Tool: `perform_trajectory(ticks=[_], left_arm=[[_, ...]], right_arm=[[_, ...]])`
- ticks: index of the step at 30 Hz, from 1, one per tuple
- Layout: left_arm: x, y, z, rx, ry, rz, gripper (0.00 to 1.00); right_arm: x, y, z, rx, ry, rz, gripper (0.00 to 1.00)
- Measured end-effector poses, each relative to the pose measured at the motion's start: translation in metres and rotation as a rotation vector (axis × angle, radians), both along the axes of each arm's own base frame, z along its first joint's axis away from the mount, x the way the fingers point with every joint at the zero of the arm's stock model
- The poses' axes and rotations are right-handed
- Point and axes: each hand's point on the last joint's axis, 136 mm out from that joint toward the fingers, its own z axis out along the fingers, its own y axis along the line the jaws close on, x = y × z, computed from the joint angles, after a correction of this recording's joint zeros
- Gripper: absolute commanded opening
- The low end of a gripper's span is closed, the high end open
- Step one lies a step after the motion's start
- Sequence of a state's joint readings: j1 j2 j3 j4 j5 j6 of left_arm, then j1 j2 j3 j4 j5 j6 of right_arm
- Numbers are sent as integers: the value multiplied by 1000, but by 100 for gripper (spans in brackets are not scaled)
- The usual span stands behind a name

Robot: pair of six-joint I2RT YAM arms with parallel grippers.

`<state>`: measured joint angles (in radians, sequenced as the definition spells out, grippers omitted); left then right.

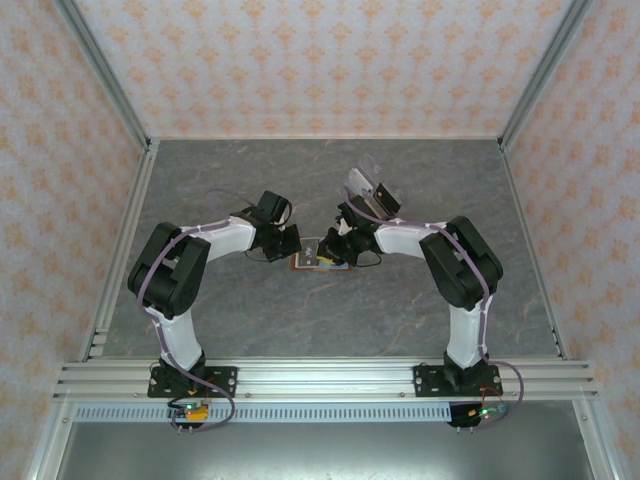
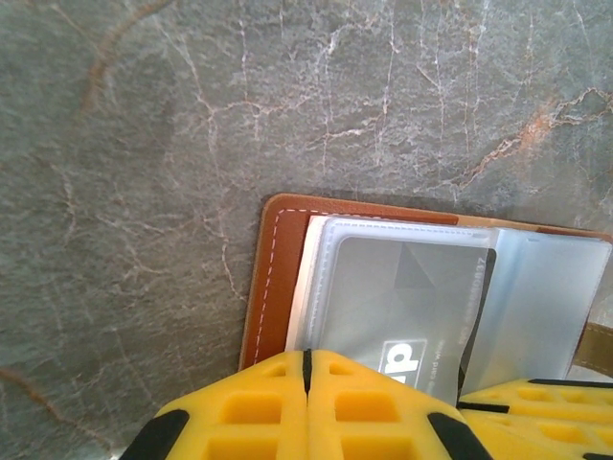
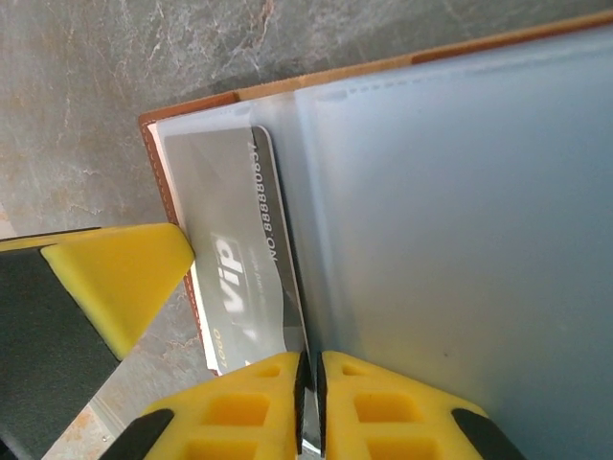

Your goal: Take the credit cards out of the card holder

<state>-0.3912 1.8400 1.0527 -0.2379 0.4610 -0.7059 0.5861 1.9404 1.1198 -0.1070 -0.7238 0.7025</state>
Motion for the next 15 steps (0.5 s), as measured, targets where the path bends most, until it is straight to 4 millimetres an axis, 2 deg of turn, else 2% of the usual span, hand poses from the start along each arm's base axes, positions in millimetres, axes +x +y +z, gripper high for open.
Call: perform_trajectory(ticks=[9, 15], left_arm=[[0, 0, 0, 0, 0, 0, 5], [0, 0, 0, 1, -1, 1, 5]], right_arm=[[3, 6, 6, 39, -16, 11, 18], [2, 8, 5, 58, -21, 8, 12]])
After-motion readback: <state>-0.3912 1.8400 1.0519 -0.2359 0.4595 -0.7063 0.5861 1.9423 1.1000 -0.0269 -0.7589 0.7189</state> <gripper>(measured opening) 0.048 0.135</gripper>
